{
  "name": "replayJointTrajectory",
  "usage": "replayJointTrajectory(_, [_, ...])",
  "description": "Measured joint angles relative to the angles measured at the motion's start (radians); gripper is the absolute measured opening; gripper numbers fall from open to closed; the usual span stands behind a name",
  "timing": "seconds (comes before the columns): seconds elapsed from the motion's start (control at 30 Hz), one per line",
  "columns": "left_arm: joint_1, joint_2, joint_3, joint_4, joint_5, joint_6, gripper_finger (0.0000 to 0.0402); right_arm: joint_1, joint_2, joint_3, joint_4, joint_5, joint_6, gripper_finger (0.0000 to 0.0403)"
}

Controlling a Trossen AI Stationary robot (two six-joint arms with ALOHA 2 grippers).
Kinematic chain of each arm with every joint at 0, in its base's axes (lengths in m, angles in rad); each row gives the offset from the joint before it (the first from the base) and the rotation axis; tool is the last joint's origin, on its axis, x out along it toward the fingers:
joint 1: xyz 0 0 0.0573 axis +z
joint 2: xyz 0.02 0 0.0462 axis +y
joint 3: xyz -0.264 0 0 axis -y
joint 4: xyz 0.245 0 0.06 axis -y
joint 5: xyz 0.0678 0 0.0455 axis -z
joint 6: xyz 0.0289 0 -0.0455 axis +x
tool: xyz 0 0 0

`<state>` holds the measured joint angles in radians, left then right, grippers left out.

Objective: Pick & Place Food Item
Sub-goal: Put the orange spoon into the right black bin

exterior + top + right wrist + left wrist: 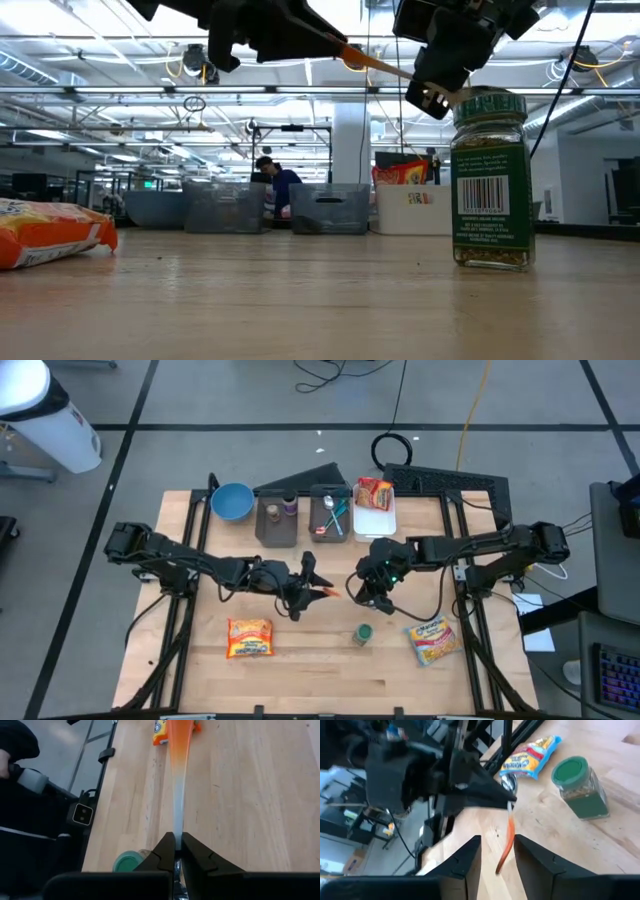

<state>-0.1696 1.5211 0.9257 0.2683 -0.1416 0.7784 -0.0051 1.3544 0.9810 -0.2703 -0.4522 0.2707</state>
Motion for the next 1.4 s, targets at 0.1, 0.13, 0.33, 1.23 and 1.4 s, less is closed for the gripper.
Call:
replayJointTrajectory(0.1, [0.0, 0.0, 0.0, -0.011, -0.021, -0.007, 0.014, 0.0, 0.0, 0.0, 0.0, -0.002, -0.001, 0.0004])
replayJointTrajectory(0.13, [0.0, 0.0, 0.0, -0.011, -0.027, -0.008, 0.0144, 0.0, 0.0, 0.0, 0.0, -0.002, -0.001, 0.0004])
replayJointTrajectory(0.33, [0.0, 0.0, 0.0, -0.011, -0.016, -0.008, 0.014, 0.0, 0.0, 0.0, 0.001, -0.001, -0.003, 0.0005])
replayJointTrajectory(1.23, [-0.003, 0.0, -0.002, 0.016, 0.093, -0.091, 0.0051, 0.001, -0.002, 0.0, -0.003, -0.007, -0.01, 0.0006])
replayJointTrajectory(1.4, [-0.003, 0.0, -0.002, 0.054, 0.131, -0.136, 0.0051, 0.001, -0.002, 0.0, -0.002, -0.01, -0.012, 0.0006])
